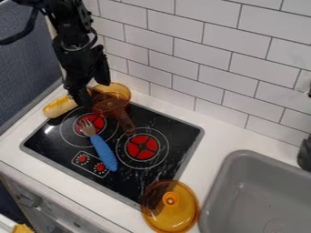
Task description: Put the orange lid on the orange pot
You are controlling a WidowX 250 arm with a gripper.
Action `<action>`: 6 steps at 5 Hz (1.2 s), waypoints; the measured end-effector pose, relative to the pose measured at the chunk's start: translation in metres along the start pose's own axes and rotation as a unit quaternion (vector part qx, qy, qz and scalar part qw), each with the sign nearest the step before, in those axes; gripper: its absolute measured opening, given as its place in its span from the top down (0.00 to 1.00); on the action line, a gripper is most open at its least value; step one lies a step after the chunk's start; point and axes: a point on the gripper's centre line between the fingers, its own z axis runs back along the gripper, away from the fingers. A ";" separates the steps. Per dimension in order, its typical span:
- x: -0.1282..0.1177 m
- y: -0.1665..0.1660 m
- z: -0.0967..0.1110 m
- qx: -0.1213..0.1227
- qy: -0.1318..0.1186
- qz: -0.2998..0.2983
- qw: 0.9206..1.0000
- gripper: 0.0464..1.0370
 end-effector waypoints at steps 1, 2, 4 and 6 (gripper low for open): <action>-0.002 0.007 -0.010 0.017 0.006 0.002 1.000 0.04; -0.005 0.023 -0.012 0.028 0.000 0.002 1.000 0.04; -0.043 0.036 0.016 0.010 0.003 -0.033 0.999 0.04; -0.129 0.053 -0.005 0.063 0.029 -0.143 0.987 0.04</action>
